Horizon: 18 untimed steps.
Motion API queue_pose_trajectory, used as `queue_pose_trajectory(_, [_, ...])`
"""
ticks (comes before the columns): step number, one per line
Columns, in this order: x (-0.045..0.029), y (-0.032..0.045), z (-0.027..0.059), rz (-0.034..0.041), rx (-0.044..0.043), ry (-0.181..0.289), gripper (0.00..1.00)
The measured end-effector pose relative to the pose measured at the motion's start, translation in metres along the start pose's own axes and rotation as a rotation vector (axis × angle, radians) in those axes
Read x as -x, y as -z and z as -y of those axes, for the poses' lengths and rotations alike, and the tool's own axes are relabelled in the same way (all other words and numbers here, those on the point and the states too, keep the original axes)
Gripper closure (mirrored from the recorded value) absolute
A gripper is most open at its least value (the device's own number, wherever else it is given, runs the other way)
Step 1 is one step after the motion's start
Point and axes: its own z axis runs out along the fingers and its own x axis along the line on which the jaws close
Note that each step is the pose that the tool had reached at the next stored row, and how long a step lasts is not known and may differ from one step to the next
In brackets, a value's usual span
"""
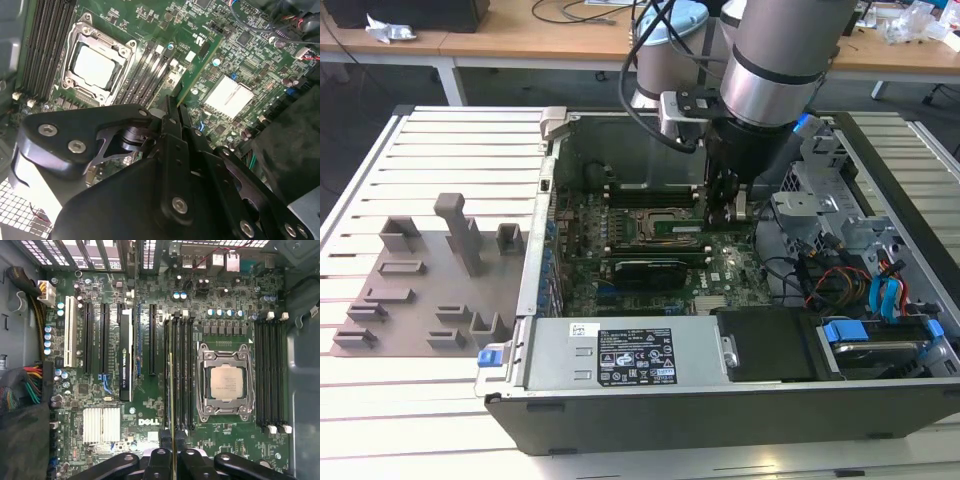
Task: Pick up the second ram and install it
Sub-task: 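Insert the second ram into the second slot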
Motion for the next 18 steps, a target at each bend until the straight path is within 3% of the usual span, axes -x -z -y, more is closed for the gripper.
queue_pose_trajectory(4, [0.0031, -0.0019, -0.0041, 0.0003, -0.0001, 0.000, 0.86])
queue_pose_trajectory(18, [0.0199, -0.0082, -0.0054, 0.0004, -0.0001, 0.000, 0.86])
